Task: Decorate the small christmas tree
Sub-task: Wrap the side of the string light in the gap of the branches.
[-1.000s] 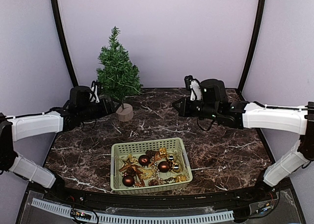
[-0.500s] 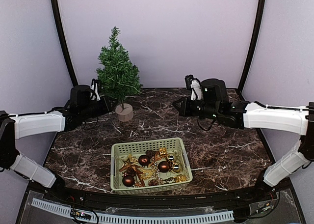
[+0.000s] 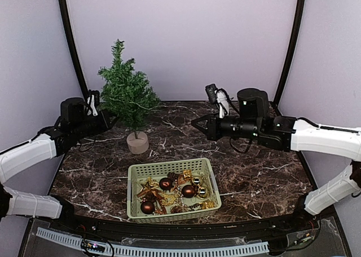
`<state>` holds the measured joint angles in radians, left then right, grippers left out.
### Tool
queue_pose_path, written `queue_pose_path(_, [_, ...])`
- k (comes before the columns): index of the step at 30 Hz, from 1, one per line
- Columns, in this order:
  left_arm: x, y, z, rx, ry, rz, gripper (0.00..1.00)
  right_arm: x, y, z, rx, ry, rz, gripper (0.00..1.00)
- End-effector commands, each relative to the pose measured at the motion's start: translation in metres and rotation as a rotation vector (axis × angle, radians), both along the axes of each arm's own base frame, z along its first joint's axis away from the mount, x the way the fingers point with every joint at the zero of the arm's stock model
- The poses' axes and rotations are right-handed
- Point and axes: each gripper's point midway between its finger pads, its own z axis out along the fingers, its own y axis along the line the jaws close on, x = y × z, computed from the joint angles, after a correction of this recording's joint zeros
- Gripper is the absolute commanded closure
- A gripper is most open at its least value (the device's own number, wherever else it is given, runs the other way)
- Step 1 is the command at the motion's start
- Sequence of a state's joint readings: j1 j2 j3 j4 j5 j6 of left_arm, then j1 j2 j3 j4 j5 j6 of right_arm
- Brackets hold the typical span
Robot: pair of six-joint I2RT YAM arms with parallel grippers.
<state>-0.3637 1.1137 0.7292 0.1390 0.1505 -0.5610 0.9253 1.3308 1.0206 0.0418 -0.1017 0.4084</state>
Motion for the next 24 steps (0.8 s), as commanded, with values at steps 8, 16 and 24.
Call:
queue_pose_path(8, [0.000, 0.032, -0.014, -0.023, -0.024, -0.064, 1.00, -0.006, 0.027, 0.009, 0.070, 0.016, 0.007, 1.00])
queue_pose_path(16, [0.015, 0.045, -0.016, 0.001, -0.058, -0.047, 1.00, 0.036, 0.027, -0.005, 0.075, 0.064, -0.172, 1.00])
queue_pose_path(24, [0.006, 0.057, -0.008, 0.034, -0.035, 0.011, 0.40, 0.056, 0.034, -0.003, 0.082, 0.055, -0.169, 1.00])
